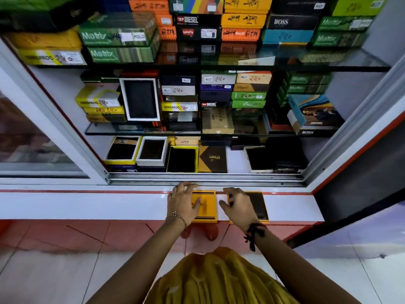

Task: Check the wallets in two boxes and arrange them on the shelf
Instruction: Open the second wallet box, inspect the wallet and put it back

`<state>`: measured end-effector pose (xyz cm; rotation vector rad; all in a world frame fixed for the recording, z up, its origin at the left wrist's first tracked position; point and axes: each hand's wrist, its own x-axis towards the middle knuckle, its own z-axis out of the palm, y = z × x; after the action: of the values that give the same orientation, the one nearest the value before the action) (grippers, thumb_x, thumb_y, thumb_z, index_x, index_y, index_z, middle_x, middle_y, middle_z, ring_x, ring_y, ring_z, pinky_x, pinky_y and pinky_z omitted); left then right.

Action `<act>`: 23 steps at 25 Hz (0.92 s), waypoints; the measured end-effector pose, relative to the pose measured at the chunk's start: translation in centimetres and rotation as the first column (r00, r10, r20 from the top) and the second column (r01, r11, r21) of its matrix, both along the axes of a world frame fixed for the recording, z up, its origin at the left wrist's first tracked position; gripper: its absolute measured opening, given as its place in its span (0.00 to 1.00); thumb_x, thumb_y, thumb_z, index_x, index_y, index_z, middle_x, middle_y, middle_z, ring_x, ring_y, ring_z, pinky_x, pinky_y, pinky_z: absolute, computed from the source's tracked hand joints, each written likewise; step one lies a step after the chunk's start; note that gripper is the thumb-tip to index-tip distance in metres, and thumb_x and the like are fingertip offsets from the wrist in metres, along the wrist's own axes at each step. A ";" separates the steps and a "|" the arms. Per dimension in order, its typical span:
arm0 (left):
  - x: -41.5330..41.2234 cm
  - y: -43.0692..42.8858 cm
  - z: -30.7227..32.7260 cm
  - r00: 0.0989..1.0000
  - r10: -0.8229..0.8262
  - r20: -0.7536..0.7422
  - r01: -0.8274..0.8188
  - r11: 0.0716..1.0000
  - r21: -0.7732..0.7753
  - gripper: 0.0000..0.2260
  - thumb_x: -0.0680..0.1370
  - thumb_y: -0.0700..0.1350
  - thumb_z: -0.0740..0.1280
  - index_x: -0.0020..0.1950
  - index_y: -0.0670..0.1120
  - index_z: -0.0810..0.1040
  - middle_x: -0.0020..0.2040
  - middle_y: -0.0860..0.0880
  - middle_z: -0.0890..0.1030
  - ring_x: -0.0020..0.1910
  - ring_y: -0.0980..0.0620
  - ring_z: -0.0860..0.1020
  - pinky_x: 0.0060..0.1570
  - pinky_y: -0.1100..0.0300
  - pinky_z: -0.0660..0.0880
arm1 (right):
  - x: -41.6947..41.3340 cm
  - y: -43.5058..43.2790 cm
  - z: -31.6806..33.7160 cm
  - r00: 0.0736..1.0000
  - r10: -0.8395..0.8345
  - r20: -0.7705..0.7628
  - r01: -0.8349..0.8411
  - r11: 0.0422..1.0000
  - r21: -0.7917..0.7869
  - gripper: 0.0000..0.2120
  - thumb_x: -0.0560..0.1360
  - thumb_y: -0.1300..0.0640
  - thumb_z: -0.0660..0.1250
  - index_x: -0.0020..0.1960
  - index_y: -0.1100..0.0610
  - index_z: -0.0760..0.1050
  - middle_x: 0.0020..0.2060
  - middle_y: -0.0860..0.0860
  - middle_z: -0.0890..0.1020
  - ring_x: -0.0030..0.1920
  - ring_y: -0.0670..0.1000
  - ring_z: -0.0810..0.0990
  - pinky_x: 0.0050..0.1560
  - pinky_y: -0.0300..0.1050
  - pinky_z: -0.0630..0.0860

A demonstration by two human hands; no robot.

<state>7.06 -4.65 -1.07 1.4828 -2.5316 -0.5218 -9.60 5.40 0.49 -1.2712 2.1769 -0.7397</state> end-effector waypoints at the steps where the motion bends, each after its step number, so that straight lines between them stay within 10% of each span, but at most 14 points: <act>1: 0.8 -0.3 0.0 0.999 0.037 0.010 -0.037 0.998 0.048 0.20 0.77 0.53 0.63 0.69 0.54 0.71 0.68 0.49 0.70 0.66 0.46 0.70 0.63 0.49 0.71 | 0.8 -0.7 0.0 0.999 0.007 0.038 -0.008 0.999 0.031 0.20 0.76 0.52 0.70 0.66 0.58 0.76 0.59 0.57 0.82 0.55 0.57 0.83 0.54 0.48 0.80; 7: 2.8 -1.8 -1.4 0.924 0.370 -0.097 -0.276 0.821 0.500 0.18 0.79 0.41 0.58 0.69 0.38 0.70 0.66 0.36 0.74 0.62 0.36 0.75 0.58 0.50 0.74 | 4.3 -2.4 -0.4 0.996 0.001 0.089 -0.019 0.978 0.207 0.27 0.76 0.51 0.70 0.70 0.63 0.69 0.64 0.60 0.77 0.64 0.60 0.77 0.60 0.49 0.75; 12: 3.8 -1.7 -1.1 0.639 0.748 -0.180 -0.107 0.319 0.942 0.19 0.81 0.51 0.54 0.46 0.43 0.80 0.45 0.41 0.82 0.46 0.42 0.80 0.52 0.49 0.76 | 7.1 -3.2 -1.9 0.999 0.042 -0.027 -0.030 0.933 0.360 0.52 0.68 0.27 0.63 0.77 0.61 0.54 0.74 0.62 0.65 0.74 0.64 0.63 0.73 0.59 0.64; 16: 4.4 -2.0 -1.0 0.495 0.856 -0.147 0.098 0.113 0.989 0.15 0.81 0.52 0.56 0.48 0.46 0.78 0.37 0.47 0.74 0.31 0.51 0.70 0.37 0.59 0.70 | 9.0 -4.0 -1.9 0.994 -0.073 -0.077 0.097 0.925 0.366 0.60 0.62 0.22 0.63 0.78 0.58 0.48 0.74 0.61 0.62 0.74 0.66 0.61 0.71 0.62 0.66; 23: 3.7 -1.3 -0.6 0.507 0.842 -0.184 0.400 -0.041 0.915 0.24 0.81 0.59 0.52 0.62 0.44 0.77 0.54 0.42 0.85 0.54 0.42 0.82 0.50 0.43 0.78 | 9.8 -4.5 -1.7 0.957 -0.208 0.204 0.146 0.948 0.282 0.55 0.63 0.27 0.67 0.78 0.55 0.50 0.72 0.60 0.64 0.72 0.65 0.63 0.70 0.62 0.66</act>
<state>10.80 -5.91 -1.72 1.2167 -0.5407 -2.5826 0.20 0.90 -1.24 -0.8186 2.1302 -0.6064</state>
